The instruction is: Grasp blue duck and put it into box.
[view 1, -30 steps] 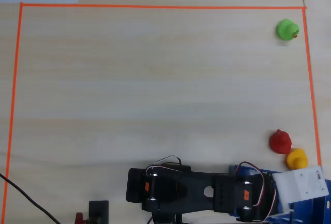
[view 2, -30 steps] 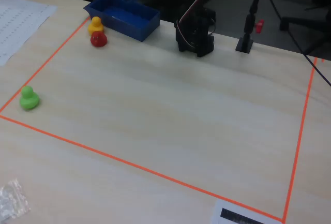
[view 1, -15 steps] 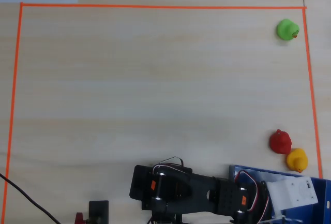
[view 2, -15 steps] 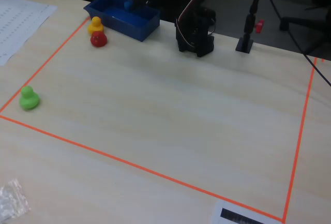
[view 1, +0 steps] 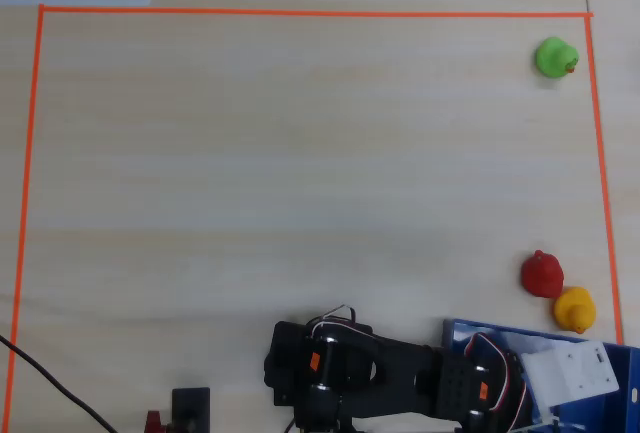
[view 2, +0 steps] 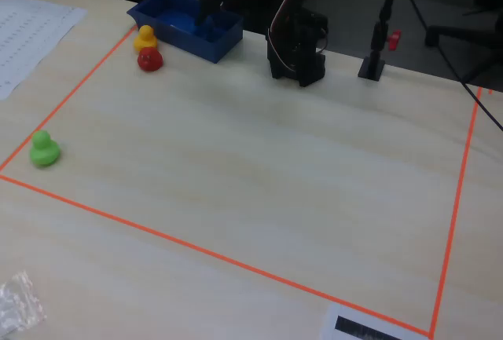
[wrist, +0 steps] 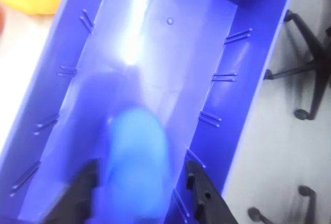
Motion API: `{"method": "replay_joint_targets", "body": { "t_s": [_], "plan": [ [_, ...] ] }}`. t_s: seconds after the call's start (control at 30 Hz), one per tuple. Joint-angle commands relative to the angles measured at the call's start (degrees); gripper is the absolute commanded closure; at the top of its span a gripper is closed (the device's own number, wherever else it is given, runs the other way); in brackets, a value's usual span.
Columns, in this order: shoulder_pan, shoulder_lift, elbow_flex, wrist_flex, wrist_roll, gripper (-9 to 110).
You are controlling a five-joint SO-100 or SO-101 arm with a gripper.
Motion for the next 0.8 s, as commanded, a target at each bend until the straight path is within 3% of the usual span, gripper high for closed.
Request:
{"method": "replay_joint_targets", "body": {
  "t_s": [0.0,0.17,0.23,0.4,0.5,0.63,0.77],
  "plan": [
    [-0.44,1.05,-3.60,1.85,0.26,74],
    [-2.46,1.93,-6.77,5.45,1.49,74],
    [-8.17,2.29,-11.78,9.23,6.33,81],
    [-39.37,-0.26,-29.00,13.18,25.40,97],
    [-59.33,0.44,-33.84,17.14,25.84,99],
    [-81.39,8.53,-25.40,22.32,24.96,101],
    [-94.66,20.21,-8.79,26.81,22.85,101]
  ]
}}
